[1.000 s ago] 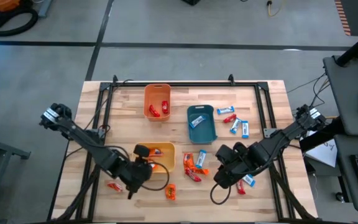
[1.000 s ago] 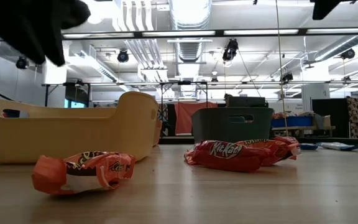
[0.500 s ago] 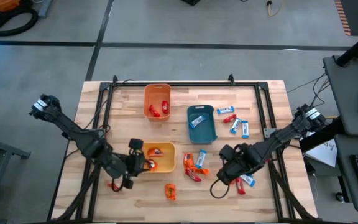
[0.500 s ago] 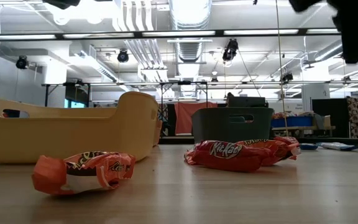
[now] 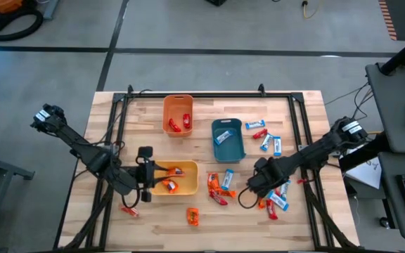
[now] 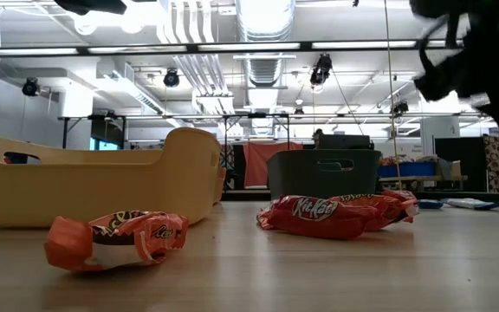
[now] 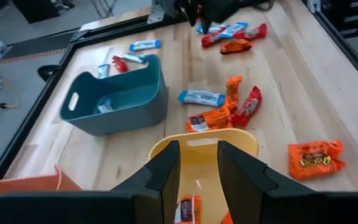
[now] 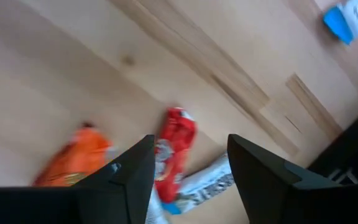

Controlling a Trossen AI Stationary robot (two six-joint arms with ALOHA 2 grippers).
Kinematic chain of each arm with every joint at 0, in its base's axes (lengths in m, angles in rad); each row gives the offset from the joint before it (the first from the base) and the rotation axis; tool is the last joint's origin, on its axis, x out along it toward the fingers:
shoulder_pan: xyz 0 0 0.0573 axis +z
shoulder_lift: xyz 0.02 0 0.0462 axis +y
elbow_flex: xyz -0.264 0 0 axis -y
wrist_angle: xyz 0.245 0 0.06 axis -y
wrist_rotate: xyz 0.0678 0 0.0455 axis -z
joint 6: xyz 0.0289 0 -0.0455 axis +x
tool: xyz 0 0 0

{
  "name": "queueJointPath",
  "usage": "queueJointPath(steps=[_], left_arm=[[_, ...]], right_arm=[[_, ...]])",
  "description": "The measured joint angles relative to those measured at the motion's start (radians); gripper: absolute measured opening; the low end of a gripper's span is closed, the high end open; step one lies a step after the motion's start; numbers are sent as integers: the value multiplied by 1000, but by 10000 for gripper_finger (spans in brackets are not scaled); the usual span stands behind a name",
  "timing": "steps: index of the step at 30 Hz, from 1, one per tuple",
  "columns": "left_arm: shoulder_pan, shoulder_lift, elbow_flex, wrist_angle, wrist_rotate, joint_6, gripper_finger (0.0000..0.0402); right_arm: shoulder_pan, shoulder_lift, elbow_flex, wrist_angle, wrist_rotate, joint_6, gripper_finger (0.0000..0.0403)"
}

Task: Organize candy in baskets
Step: Put the red chocolate into the orange bin

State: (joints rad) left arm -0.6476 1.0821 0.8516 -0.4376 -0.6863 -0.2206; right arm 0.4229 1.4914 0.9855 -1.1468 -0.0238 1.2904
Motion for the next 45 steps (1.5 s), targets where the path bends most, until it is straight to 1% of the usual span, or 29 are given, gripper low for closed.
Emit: queueJointPath(steps=[7,13,17,20,24,31,41,45], left_arm=[[0,11,0,0,-12,-6,91],[1,33,0,2,-12,-13,91],[2,43,0,2,-13,-16,91],[2,52,0,2,-13,-20,91],[2,65,0,3,-13,-28,91],[2,80,0,3,-14,-31,91],[2,82,0,3,-14,-32,91],[2,82,0,3,-14,-32,91]], right_arm=[[-15,0,-108,97,-10,-5,201],[-14,0,-136,191,-37,-8,201],[-14,0,-139,202,-37,-8,195],[-16,0,-139,205,-37,-5,180],[-16,0,-148,227,-37,7,149],[-16,0,-195,318,-37,19,107],[-16,0,-195,318,-29,17,39],[-16,0,-195,318,-28,15,22]])
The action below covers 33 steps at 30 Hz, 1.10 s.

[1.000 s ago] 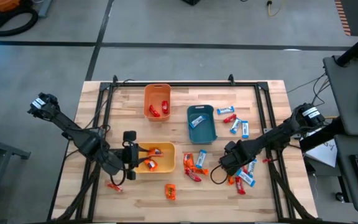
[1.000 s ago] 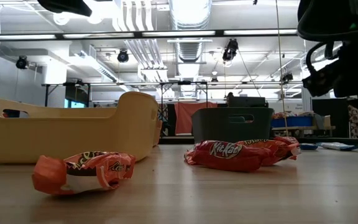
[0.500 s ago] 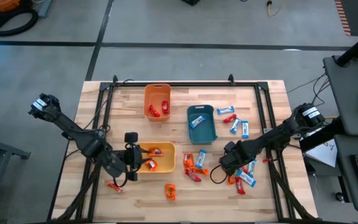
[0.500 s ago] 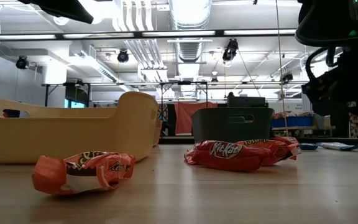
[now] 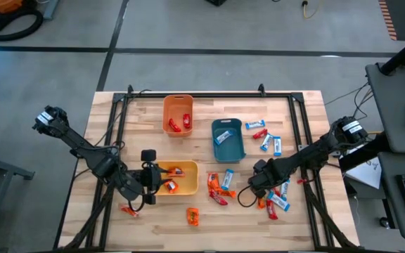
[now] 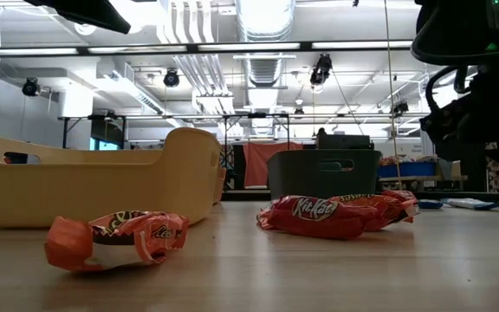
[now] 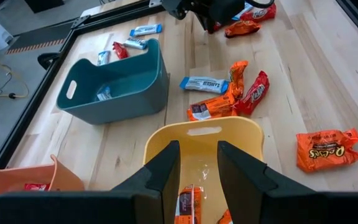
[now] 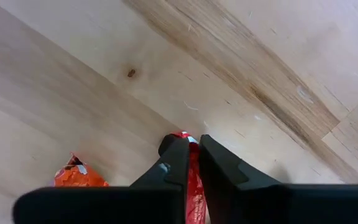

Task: Organize candy in baskets
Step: Put the red chocolate into the orange bin

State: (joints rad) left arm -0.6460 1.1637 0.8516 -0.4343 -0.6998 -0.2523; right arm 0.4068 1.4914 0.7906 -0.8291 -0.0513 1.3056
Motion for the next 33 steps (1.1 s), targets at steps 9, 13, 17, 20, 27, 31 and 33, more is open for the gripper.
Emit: queueJointPath(steps=[9,13,17,20,27,31,33], left_arm=[[0,0,-2,0,0,-3,91],[0,0,-2,0,0,-15,91],[0,0,-2,0,0,-23,91],[0,0,-2,0,0,-23,91],[0,0,-2,0,0,-27,91],[0,0,-2,0,0,-27,91],[0,0,-2,0,0,-27,91]], right_arm=[[-2,-17,34,0,44,-27,18],[-7,-52,63,-2,81,-54,18],[-16,-104,93,-4,124,-94,18],[-25,-149,123,-3,161,-136,18],[-40,-253,218,1,271,-262,18],[-41,-288,282,17,375,-369,18],[-41,-295,309,54,427,-436,18]])
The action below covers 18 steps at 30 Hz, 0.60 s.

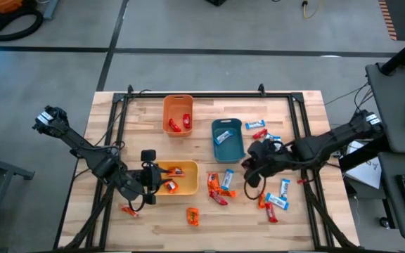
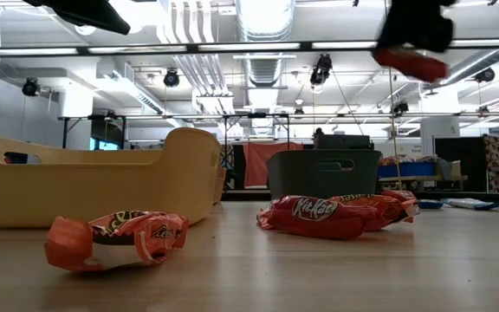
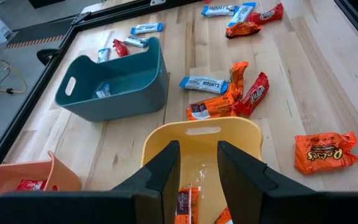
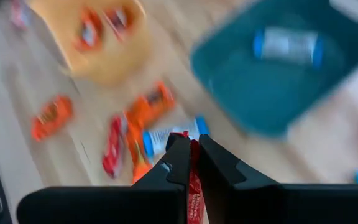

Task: Organize candy in baskets
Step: Put the red chocolate into the orange bin

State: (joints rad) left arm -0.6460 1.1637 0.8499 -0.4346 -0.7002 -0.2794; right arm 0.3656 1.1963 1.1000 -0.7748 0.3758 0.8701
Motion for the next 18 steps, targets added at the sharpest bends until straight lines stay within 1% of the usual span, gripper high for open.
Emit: queueJointPath(steps=[3,7,10,14,18], left_arm=[[0,0,0,0,0,0,91],[0,0,0,0,0,-7,91],[0,0,0,0,0,-25,91],[0,0,0,0,0,-51,91],[0,0,0,-13,-1,-79,91]], right_arm=[[0,-2,35,89,81,-128,18],[-10,-2,53,282,165,-345,18],[-40,-2,46,458,172,-495,18],[-95,9,0,708,174,-678,18],[-163,49,-44,924,168,-803,18]])
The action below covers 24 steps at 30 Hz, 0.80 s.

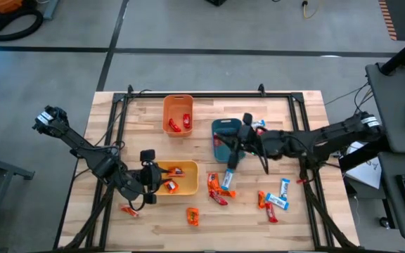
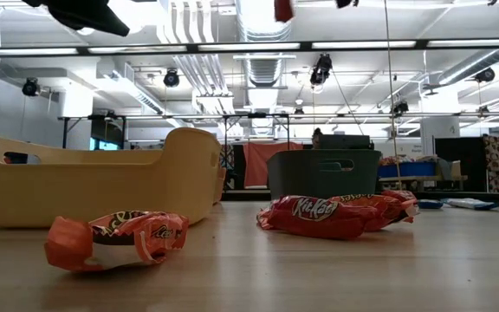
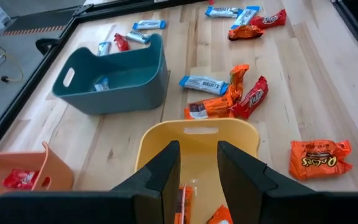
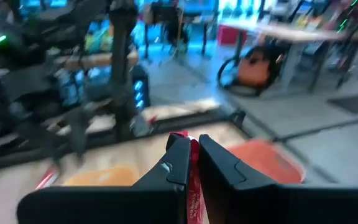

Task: Organize candy in baskets
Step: Put the red chocolate into the orange bin

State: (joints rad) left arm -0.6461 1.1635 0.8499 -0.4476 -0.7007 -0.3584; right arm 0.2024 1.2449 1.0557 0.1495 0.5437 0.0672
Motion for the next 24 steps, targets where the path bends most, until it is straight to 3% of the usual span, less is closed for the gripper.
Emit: queueJointPath(steps=[8,13,24], left_arm=[[-2,-3,2,-184,9,-242,91],[-2,-4,4,-322,83,-395,91],[-3,-4,6,-361,277,-448,91]], right_arm=[[-128,122,3,148,-3,-88,18],[-190,202,4,264,-29,-130,18],[-296,379,24,513,-133,-94,18]])
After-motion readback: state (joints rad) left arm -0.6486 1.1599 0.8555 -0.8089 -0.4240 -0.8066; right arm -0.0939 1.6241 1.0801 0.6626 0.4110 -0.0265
